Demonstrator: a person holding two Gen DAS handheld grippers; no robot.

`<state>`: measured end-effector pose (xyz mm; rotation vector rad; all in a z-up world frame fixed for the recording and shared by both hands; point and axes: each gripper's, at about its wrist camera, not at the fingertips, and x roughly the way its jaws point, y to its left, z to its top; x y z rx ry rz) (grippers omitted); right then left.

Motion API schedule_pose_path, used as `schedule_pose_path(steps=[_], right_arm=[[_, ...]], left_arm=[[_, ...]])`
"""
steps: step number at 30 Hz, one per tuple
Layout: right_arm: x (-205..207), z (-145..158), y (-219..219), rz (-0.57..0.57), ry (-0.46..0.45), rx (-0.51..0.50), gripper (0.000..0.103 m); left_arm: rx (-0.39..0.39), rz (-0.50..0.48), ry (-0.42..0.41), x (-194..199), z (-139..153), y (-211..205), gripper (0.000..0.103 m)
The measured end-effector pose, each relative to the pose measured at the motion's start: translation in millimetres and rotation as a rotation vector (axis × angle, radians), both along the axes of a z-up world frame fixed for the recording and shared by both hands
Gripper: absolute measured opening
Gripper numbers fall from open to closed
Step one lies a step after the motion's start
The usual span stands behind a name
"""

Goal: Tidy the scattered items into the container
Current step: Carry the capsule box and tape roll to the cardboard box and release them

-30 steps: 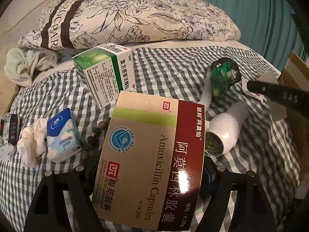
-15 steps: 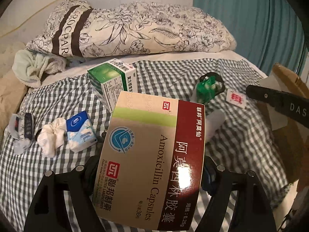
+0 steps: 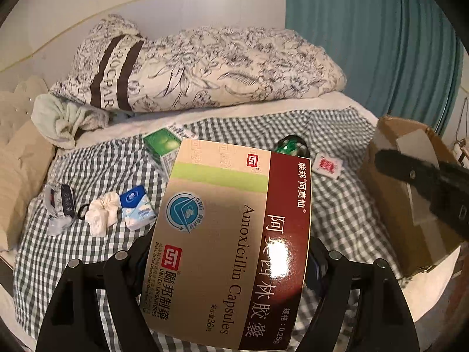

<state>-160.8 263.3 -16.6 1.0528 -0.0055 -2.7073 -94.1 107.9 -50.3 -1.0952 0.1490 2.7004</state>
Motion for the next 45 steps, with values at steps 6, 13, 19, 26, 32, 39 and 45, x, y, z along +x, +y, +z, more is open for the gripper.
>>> schedule_pose_path(steps=[6, 13, 19, 26, 32, 39, 45], right_arm=[[22.3, 18.6, 20.5, -0.01, 0.022, -0.005, 0.01], [41.0, 39.3, 53.2, -0.046, 0.05, 0.004, 0.01], [51.3, 49.9, 92.9, -0.094, 0.056, -0.008, 0.01], [57.0, 57.5, 140.6, -0.165, 0.059, -0.016, 0.01], [56.9, 59.6, 178.5, -0.226, 0.059, -0.024, 0.01], [54.7, 50.4, 220.0, -0.291, 0.039, -0.028, 0.01], [43.7, 32.2, 241.8, -0.309, -0.001, -0.034, 0.01]], left_arm=[[0.013, -0.03, 0.023, 13.8, 21.5, 25.4, 0.081], [0.013, -0.089, 0.04, 24.7, 40.4, 66.4, 0.081], [0.014, -0.154, 0.036, 31.7, 51.4, 109.8, 0.081], [0.007, -0.227, 0.04, 36.4, 60.5, 162.1, 0.081], [-0.007, -0.305, 0.042, 40.3, 65.1, 209.6, 0.081], [-0.008, -0.374, 0.033, 41.7, 62.3, 255.3, 0.081], [-0.035, -0.415, -0.009, 37.7, 40.5, 287.4, 0.081]])
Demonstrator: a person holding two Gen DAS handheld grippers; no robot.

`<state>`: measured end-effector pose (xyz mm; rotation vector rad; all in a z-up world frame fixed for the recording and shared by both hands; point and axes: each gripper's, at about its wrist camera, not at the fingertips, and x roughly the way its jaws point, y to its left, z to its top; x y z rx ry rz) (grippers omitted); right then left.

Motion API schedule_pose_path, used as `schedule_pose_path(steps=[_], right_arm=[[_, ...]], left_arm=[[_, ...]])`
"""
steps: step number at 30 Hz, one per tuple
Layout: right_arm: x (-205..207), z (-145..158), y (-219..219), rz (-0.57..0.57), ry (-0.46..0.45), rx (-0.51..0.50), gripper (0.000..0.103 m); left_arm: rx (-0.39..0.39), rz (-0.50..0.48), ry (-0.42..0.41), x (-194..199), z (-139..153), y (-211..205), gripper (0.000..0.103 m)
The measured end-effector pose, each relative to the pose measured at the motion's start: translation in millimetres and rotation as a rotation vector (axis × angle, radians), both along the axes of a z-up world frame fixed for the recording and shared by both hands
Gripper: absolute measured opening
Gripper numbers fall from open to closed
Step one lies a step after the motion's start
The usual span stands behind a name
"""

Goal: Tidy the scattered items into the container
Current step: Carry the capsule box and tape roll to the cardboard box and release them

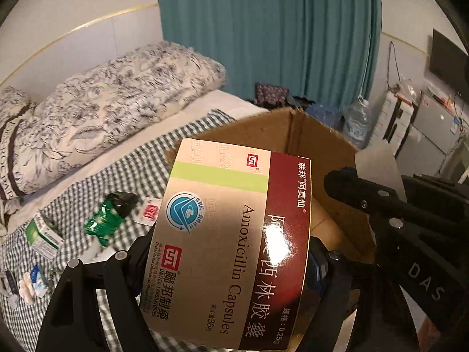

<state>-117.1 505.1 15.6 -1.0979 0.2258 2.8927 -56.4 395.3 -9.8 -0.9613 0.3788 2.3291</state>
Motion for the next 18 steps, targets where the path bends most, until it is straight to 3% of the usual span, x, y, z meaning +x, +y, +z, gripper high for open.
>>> schedule_pose_path(steps=[13, 16, 17, 18], right_arm=[[-19.2, -22.6, 29.5, -0.016, -0.032, -0.026, 0.01], [-22.4, -24.4, 31.5, -0.025, -0.027, -0.037, 0.011], [-22.9, -25.5, 33.2, -0.029, -0.028, -0.048, 0.018], [-23.3, -26.4, 34.0, -0.032, -0.033, -0.055, 0.04]], left_arm=[[-0.056, -0.046, -0.016, -0.7, -23.3, 27.3, 0.082], [-0.071, -0.057, -0.017, -2.2, -26.7, 28.4, 0.089], [-0.073, -0.064, -0.011, -1.2, -26.6, 29.4, 0.095], [-0.074, -0.069, -0.005, 0.1, -26.4, 30.3, 0.099]])
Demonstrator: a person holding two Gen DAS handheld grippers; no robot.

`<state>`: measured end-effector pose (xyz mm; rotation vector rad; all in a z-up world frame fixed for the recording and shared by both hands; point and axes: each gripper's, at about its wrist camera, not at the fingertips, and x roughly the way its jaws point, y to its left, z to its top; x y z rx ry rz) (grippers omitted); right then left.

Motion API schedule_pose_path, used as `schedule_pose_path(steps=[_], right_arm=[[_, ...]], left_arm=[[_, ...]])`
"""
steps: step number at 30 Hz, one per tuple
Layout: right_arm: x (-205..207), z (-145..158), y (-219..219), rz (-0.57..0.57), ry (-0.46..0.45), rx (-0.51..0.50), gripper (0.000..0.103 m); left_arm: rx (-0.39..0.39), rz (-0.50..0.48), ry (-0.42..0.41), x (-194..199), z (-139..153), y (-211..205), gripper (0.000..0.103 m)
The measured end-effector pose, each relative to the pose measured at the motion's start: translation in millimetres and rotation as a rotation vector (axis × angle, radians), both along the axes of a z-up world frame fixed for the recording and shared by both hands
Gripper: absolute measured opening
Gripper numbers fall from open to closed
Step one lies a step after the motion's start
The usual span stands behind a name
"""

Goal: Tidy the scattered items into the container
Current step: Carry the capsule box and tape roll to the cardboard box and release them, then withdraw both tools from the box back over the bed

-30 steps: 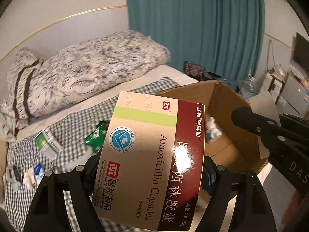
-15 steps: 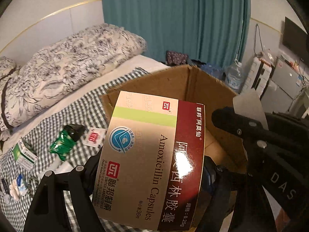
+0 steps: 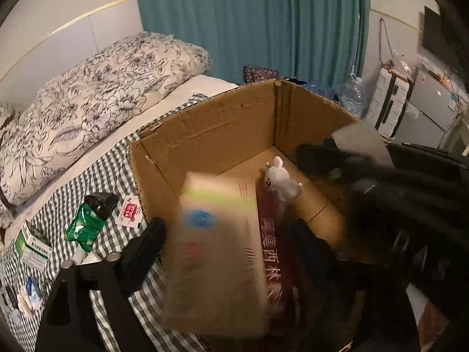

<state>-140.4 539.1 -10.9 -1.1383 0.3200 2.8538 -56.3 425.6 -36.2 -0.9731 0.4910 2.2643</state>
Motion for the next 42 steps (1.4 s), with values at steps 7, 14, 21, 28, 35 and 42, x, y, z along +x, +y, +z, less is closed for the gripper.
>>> schedule_pose_path(steps=[7, 14, 21, 28, 35, 42], right_arm=[[1.6, 1.6, 2.7, -0.045, -0.002, 0.01, 0.068], [5.8, 5.5, 2.7, -0.062, 0.001, 0.014, 0.068], [13.1, 14.7, -3.9, -0.056, 0.015, 0.018, 0.068], [23.6, 25.2, -14.6, -0.045, 0.025, 0.027, 0.068], [36.6, 36.8, -33.5, -0.025, 0.041, 0.03, 0.068], [51.8, 47.7, -61.5, 0.005, 0.058, 0.032, 0.068]], left_arm=[[-0.006, 0.027, -0.012, -0.7, -4.7, -0.8, 0.103], [0.002, 0.043, -0.022, 0.0, -1.6, -9.7, 0.103], [0.018, 0.061, -0.015, 1.8, 9.1, -22.7, 0.103], [0.037, 0.094, -0.01, 6.5, 18.7, -44.5, 0.103], [0.05, 0.171, -0.008, 10.6, 27.5, -81.2, 0.103], [0.059, 0.246, 0.012, 16.4, 43.5, -128.3, 0.103]])
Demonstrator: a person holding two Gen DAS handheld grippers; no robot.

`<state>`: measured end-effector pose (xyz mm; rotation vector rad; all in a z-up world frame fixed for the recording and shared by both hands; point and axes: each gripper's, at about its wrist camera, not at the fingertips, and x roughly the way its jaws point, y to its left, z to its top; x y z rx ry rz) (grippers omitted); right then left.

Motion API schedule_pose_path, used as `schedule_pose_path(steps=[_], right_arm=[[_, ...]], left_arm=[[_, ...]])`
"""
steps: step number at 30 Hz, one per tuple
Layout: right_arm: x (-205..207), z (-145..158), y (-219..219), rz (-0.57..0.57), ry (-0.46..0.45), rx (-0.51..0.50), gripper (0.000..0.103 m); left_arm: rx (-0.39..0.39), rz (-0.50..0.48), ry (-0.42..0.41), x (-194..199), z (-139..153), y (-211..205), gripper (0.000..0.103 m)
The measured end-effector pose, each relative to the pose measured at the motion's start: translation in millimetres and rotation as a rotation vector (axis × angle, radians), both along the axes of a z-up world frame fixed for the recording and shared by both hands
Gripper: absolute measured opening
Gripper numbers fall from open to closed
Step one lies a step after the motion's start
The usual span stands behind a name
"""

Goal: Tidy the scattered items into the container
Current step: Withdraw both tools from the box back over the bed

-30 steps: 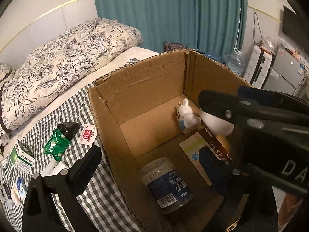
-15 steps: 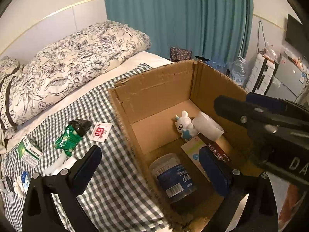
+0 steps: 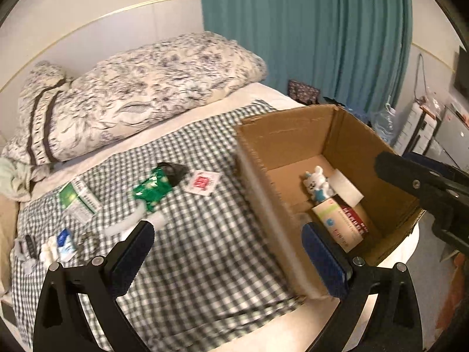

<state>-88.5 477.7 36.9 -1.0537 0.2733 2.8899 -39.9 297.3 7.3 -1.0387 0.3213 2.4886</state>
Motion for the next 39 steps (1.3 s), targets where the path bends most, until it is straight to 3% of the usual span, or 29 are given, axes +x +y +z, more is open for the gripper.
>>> schedule_pose_path(steps=[13, 24, 39], right_arm=[[9.5, 8.7, -85.3, 0.123, 0.013, 0.012, 0.068], [-3.9, -4.9, -162.2, 0.228, -0.018, 0.035, 0.068], [-60.6, -60.4, -239.8, 0.299, -0.083, 0.067, 0.068]], left_arm=[[0.013, 0.139, 0.009, 7.1, 4.4, -98.1, 0.103], [0.037, 0.301, -0.003, -12.4, -9.6, -181.4, 0.103], [0.065, 0.474, -0.055, -70.0, -70.4, -278.9, 0.103]])
